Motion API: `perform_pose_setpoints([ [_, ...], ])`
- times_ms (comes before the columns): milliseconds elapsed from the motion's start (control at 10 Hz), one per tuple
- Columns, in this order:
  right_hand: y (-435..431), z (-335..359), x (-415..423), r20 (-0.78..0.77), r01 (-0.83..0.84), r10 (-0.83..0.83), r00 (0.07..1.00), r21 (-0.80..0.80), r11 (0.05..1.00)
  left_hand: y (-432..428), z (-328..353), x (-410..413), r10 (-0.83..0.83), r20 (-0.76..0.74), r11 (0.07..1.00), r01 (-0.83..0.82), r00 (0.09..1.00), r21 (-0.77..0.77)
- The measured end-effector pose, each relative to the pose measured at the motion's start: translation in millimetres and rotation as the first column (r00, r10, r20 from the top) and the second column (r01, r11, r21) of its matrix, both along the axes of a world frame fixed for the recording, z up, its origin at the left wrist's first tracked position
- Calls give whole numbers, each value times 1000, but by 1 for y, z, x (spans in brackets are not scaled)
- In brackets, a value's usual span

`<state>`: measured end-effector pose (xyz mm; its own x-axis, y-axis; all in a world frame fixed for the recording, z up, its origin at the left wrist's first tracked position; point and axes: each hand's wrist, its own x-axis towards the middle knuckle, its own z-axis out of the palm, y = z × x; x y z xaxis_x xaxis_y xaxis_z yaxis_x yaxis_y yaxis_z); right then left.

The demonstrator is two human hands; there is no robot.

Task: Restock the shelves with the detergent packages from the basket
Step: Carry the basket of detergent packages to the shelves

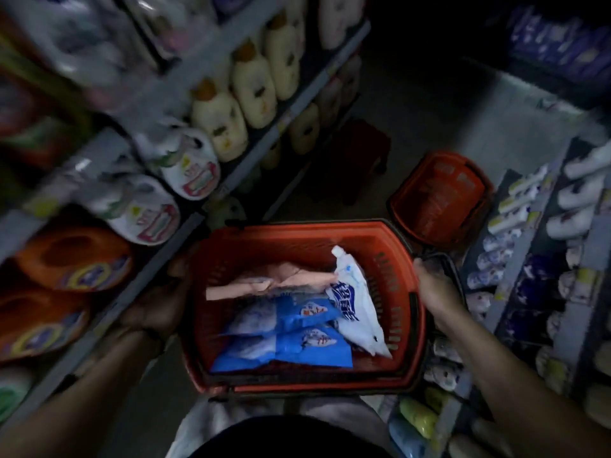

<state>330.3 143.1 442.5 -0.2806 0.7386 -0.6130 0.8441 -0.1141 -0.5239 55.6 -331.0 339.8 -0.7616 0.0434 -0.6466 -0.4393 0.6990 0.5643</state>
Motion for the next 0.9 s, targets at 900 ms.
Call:
perform_pose_setpoints([
  [900,-560,85,-139,-58,-931,945,321,164,327,-470,162,452,811,-406,408,-905,420,-121],
])
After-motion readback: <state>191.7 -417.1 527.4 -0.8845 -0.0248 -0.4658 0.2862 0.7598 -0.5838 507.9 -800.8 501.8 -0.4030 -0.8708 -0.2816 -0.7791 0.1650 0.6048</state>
